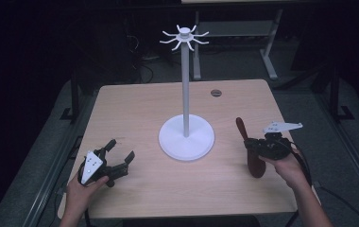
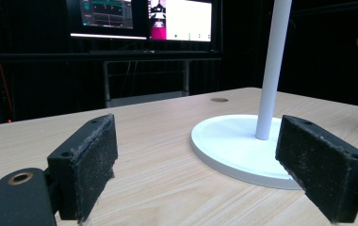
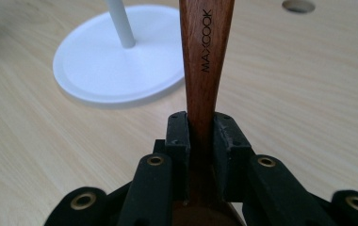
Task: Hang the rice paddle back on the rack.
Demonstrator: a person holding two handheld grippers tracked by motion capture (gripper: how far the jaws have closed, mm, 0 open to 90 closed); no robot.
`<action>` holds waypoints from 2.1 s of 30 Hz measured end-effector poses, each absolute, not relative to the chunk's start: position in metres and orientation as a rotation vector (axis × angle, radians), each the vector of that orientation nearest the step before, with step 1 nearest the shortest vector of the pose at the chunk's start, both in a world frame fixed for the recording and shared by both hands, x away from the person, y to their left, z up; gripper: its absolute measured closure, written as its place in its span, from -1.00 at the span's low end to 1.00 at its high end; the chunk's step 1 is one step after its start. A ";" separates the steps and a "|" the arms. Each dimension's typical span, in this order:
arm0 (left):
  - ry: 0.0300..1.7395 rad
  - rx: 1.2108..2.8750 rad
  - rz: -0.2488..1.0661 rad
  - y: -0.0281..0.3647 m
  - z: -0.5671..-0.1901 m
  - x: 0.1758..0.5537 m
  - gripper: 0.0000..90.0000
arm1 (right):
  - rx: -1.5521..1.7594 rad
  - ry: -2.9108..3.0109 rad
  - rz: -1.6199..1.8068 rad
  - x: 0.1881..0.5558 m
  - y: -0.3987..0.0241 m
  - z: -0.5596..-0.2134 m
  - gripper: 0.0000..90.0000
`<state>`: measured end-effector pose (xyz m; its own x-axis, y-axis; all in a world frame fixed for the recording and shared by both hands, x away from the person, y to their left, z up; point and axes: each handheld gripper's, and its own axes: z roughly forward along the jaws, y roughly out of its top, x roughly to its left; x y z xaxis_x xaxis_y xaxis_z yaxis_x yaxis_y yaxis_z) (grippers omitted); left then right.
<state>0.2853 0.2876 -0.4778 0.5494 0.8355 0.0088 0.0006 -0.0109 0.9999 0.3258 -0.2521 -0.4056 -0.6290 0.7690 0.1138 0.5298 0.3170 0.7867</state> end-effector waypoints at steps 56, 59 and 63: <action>0.769 1.432 0.776 0.287 -0.478 0.286 -0.71 | 0.879 2.147 1.592 0.345 -0.218 -0.300 0.73; 0.769 1.432 0.775 0.287 -0.478 0.286 -0.71 | 0.867 2.144 1.609 0.348 -0.216 -0.295 0.73; 0.768 1.436 0.776 0.287 -0.478 0.286 -0.71 | 0.857 2.145 1.623 0.351 -0.214 -0.289 0.73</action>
